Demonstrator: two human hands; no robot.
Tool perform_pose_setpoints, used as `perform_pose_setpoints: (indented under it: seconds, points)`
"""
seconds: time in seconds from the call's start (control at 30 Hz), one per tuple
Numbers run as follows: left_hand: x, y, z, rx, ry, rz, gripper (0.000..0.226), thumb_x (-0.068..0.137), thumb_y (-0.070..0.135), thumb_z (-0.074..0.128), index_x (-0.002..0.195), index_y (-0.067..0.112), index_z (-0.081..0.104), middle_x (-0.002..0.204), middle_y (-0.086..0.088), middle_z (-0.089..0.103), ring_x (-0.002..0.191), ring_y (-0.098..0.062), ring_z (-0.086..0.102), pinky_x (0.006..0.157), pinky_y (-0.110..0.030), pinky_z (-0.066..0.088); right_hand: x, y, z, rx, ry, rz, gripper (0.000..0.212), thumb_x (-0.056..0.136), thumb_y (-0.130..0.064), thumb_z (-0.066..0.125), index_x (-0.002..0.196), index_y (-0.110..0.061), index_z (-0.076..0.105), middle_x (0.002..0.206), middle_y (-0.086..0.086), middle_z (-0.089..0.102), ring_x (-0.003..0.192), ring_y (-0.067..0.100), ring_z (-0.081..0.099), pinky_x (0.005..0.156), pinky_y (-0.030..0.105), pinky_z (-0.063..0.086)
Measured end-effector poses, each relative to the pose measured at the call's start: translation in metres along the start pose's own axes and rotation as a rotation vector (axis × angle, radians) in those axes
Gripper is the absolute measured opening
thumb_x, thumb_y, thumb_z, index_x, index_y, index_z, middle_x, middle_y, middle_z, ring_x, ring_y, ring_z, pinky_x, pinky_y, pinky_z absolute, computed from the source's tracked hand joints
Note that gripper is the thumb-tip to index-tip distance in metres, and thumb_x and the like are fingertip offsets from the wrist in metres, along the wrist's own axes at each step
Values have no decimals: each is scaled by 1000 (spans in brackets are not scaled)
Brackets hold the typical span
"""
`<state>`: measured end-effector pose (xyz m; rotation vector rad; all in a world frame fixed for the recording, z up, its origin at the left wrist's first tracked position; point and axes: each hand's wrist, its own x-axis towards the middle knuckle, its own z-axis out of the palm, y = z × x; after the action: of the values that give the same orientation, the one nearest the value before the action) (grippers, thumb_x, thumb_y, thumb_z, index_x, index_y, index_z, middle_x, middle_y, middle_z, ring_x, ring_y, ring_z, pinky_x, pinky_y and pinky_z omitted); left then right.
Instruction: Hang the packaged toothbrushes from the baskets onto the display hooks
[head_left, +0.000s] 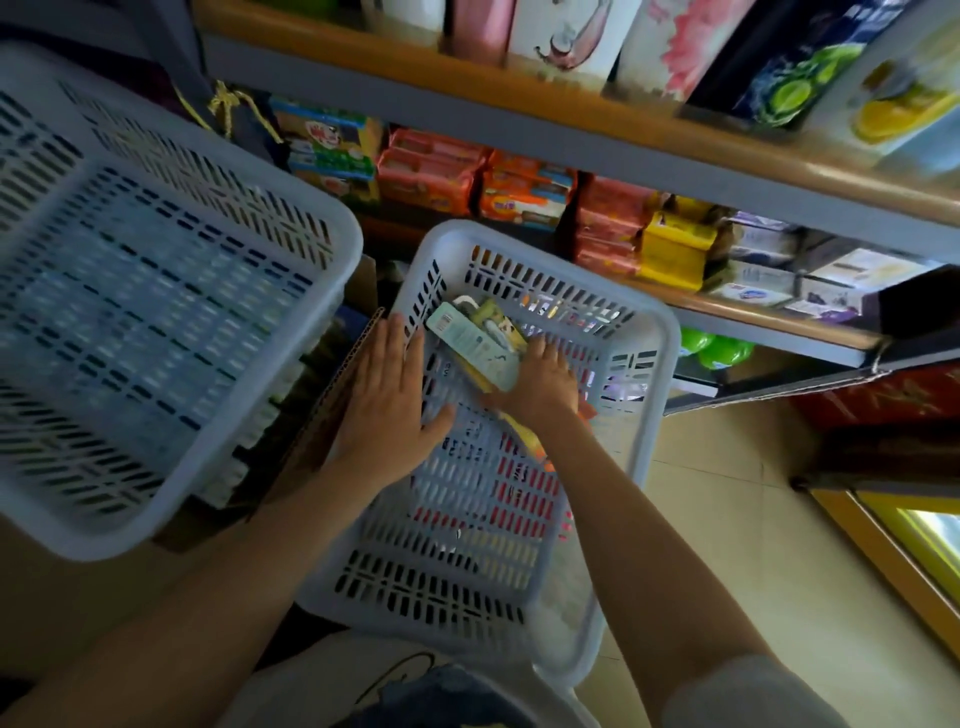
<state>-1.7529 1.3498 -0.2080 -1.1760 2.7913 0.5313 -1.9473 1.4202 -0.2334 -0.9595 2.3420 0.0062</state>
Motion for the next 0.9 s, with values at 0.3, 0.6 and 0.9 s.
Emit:
perform_pose_setpoints:
  seconds: [0.3,0.6,0.9]
  points:
    - [-4,-1,-10,-27,-85,1,94,99,60,40,160,10,-11,162,-8,-31,148,-21,-33,114,-28,-26,-42,10,17,462,-144,150,65,88,-26,73,139,-6,38,116,10,57,107,32,63,70,34,49]
    - [-47,24,-26,-502,-136,-54,71,101,50,51,159,20,23,167,1,16,154,-16,12,126,-38,12,-106,9,-4,1165,-241,151,12,93,-22,67,100,-13,67,85,7,69,73,22,67,66,32,55]
    - [-59,53,-47,-1726,-542,-492,61,84,54,61,138,26,57,129,-8,69,119,-27,66,101,-48,53,-149,-35,-15,1143,-172,-53,67,94,-71,44,135,-19,53,115,3,68,103,19,68,88,37,57]
